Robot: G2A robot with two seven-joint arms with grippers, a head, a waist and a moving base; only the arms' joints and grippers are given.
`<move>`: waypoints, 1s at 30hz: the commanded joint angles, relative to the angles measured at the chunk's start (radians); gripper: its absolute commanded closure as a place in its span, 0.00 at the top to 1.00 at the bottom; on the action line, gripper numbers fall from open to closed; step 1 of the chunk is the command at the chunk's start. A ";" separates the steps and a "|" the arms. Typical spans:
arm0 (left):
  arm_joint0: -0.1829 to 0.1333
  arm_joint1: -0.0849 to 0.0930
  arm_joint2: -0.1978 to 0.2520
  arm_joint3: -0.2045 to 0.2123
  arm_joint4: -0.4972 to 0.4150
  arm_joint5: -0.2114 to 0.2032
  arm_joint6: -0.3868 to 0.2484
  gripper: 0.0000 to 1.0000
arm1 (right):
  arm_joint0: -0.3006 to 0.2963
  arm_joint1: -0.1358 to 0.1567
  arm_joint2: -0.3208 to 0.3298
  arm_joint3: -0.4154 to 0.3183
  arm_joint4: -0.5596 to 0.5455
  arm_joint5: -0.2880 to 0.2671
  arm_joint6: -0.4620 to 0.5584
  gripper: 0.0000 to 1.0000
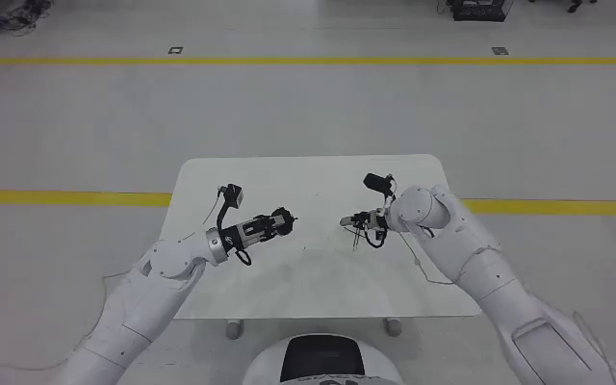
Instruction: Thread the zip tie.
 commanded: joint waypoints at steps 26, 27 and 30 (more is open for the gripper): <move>0.000 0.000 0.000 0.000 0.000 0.000 0.000 0.00 | 0.166 -0.229 -0.103 0.246 -0.468 0.000 0.289 1.00; 0.000 0.000 0.000 0.000 0.000 0.000 0.000 0.00 | 0.170 -0.247 -0.087 0.284 -0.474 0.000 0.283 1.00; 0.000 0.000 0.000 0.000 0.000 0.000 0.000 0.00 | 0.173 -0.288 -0.036 0.358 -0.486 0.000 0.258 1.00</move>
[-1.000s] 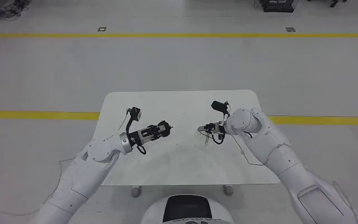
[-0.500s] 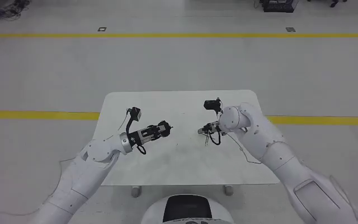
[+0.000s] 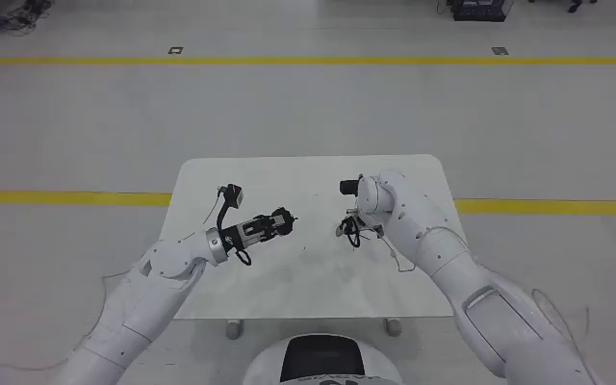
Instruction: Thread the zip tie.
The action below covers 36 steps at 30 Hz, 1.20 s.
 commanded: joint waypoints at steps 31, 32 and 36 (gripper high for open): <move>0.000 0.000 0.000 0.000 0.000 0.000 0.000 0.00 | -0.028 -0.075 0.082 0.080 -0.152 0.000 -0.076 0.42; 0.000 0.000 0.000 0.000 0.000 0.000 0.000 0.00 | -0.030 -0.077 0.088 0.082 -0.157 0.000 -0.076 0.41; 0.000 0.000 0.000 0.000 0.000 0.000 0.000 0.00 | -0.036 -0.084 0.104 0.092 -0.172 0.000 -0.088 0.36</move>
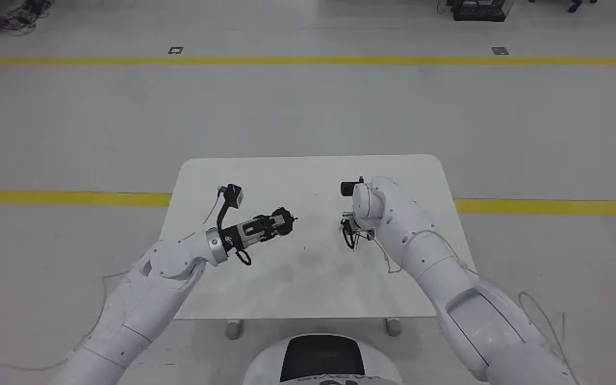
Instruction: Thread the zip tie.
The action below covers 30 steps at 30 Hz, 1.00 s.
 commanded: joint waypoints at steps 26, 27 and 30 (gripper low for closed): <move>0.000 0.000 0.000 0.000 0.000 0.000 0.000 0.00 | 0.068 -0.079 -0.015 0.253 0.046 0.000 -0.129 0.27; 0.000 0.000 0.000 0.000 0.000 0.000 0.000 0.00 | 0.071 -0.082 -0.017 0.262 0.049 0.000 -0.134 0.27; 0.000 0.000 0.000 0.000 0.000 0.000 0.000 0.00 | 0.081 -0.092 -0.025 0.291 0.059 -0.002 -0.146 0.25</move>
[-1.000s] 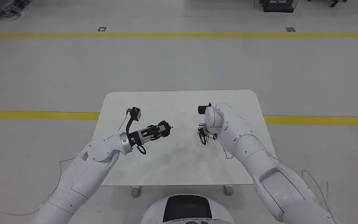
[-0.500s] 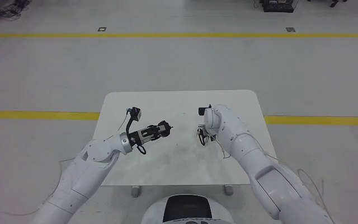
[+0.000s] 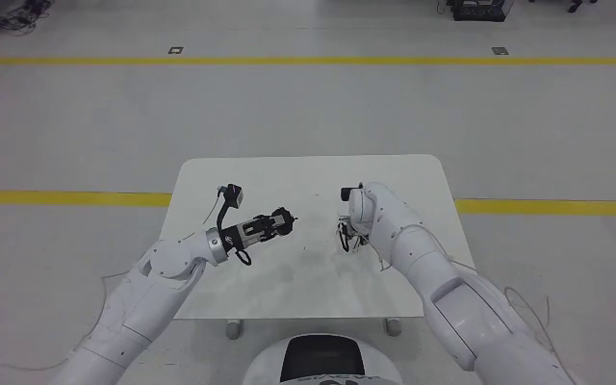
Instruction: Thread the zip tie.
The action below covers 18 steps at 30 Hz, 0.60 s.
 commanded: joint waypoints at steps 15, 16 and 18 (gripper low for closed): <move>0.000 0.000 0.000 0.000 0.000 0.000 0.000 0.00 | 0.042 -0.038 -0.017 0.112 -0.008 0.001 -0.061 0.24; 0.000 0.000 0.000 0.000 0.000 0.000 0.000 0.00 | 0.044 -0.040 -0.016 0.119 -0.011 0.001 -0.064 0.24; 0.000 0.000 0.000 0.000 0.000 0.000 0.000 0.00 | 0.047 -0.046 -0.013 0.132 -0.016 0.001 -0.069 0.24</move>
